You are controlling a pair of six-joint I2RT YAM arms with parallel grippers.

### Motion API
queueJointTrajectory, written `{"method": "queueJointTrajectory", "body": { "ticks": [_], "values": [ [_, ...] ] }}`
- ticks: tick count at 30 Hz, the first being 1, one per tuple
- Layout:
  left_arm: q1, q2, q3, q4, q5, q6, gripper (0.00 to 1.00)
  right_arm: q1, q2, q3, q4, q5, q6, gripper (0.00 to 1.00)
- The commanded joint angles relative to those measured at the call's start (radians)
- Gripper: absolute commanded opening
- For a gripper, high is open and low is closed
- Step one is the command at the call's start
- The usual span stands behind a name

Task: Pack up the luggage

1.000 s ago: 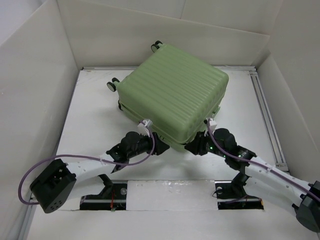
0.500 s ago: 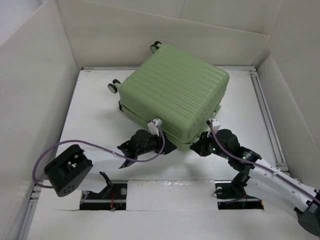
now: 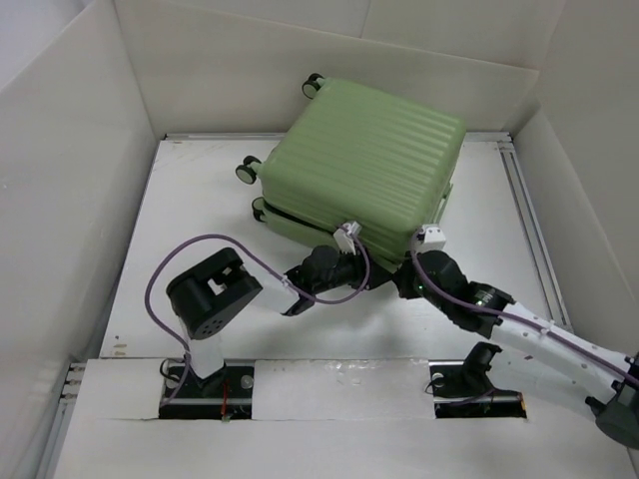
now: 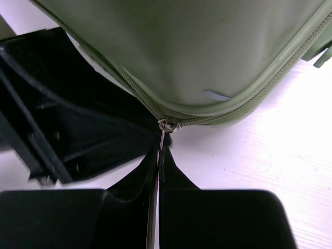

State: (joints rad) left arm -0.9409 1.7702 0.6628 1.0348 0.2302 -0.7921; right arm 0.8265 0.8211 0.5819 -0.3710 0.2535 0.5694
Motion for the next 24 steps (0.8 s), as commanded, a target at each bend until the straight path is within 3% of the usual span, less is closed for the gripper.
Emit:
{"method": "queueJointTrajectory", "body": {
  "ticks": [1,5,8,9,14,17,19,21,24],
  "values": [
    [0.014,0.078,0.109,0.178,-0.003,-0.107,0.28,0.231,0.056,0.044,0.282,-0.212,0.113,0.00],
    [0.014,-0.013,0.006,0.202,-0.067,-0.098,0.32,0.298,0.122,0.145,0.236,-0.019,0.090,0.00],
    [0.014,-0.211,-0.095,0.102,-0.158,-0.021,0.58,0.283,0.122,0.180,0.198,0.055,0.055,0.00],
    [0.014,-0.274,-0.118,0.065,-0.182,0.029,0.72,0.272,0.122,0.190,0.187,0.070,0.044,0.00],
    [0.002,-0.661,-0.222,-0.204,-0.360,0.129,0.92,0.171,0.044,0.148,0.175,0.035,0.034,0.00],
    [0.025,-0.883,-0.232,-0.411,-0.492,0.142,0.98,0.117,-0.011,0.121,0.184,-0.028,0.012,0.00],
    [0.098,-1.003,-0.223,-0.530,-0.576,0.099,1.00,0.117,-0.020,0.121,0.184,-0.037,0.012,0.00],
    [0.160,-1.038,-0.172,-0.602,-0.644,0.048,1.00,0.117,-0.020,0.110,0.184,-0.062,0.012,0.00],
    [0.344,-0.938,-0.062,-0.717,-0.678,-0.001,1.00,0.117,-0.020,0.089,0.184,-0.092,0.012,0.00]
  ]
}}
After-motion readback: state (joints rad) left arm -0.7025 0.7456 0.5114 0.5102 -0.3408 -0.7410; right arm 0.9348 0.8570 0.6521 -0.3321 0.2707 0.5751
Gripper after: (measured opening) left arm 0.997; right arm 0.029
